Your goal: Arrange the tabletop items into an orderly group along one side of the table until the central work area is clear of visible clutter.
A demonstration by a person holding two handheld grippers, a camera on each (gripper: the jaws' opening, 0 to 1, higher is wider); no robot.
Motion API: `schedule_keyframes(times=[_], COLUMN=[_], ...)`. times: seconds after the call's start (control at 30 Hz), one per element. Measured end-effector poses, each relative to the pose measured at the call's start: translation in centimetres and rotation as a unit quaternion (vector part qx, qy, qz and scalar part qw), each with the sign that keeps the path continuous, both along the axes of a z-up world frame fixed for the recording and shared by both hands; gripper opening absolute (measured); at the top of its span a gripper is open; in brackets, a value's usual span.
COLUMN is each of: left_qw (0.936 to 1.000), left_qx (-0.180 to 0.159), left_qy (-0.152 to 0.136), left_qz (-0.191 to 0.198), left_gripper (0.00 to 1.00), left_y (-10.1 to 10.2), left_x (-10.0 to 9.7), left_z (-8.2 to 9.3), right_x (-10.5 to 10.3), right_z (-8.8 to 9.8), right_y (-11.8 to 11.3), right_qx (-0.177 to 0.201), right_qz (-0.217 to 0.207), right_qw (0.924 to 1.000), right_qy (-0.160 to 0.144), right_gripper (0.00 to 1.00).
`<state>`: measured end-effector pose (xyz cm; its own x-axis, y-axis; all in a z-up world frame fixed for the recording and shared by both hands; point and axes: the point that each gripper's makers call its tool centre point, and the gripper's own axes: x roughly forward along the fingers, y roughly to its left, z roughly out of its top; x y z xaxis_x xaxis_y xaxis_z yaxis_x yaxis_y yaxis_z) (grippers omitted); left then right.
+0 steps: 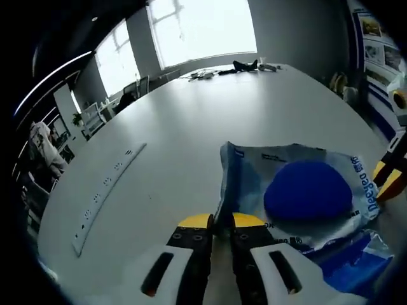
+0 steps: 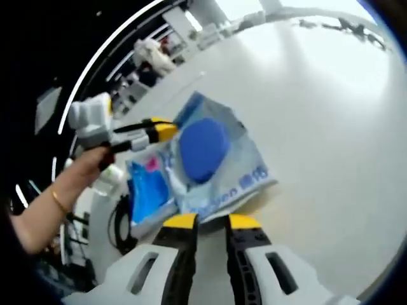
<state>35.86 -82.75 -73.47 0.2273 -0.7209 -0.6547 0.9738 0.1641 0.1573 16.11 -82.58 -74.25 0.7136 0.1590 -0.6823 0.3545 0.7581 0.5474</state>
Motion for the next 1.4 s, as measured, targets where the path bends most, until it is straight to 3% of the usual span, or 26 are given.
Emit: schedule_keyframes(times=[0.27,0.53,0.87,1.23,1.4], left_qw=[0.9998,0.9995,0.9994,0.9996,0.9991], left_qx=[0.011,0.019,0.027,0.025,0.022], left_qy=[-0.013,-0.018,-0.018,-0.013,-0.008], left_qz=[-0.013,-0.015,-0.011,0.008,0.036], left_gripper=[0.03,0.01,0.01,0.00,0.00], left_y=[-0.1,-0.1,0.2,1.7,3.2], left_x=[-0.4,-0.1,0.0,0.9,1.8], left_z=[-0.1,-0.1,0.4,1.9,3.0], right_x=[0.1,0.2,0.5,2.3,3.8], right_z=[0.0,0.2,1.4,3.7,4.2], right_y=[0.7,0.7,-1.4,-3.5,-3.6], right_qx=[0.005,-0.005,-0.012,-0.054,-0.069], right_qz=[0.018,0.030,-0.002,0.003,0.037], right_qw=[0.9998,0.9995,0.9996,0.9973,0.9954], right_qy=[-0.002,-0.005,-0.024,-0.050,-0.056], right_gripper=[0.02,0.00,0.00,0.00,0.00])
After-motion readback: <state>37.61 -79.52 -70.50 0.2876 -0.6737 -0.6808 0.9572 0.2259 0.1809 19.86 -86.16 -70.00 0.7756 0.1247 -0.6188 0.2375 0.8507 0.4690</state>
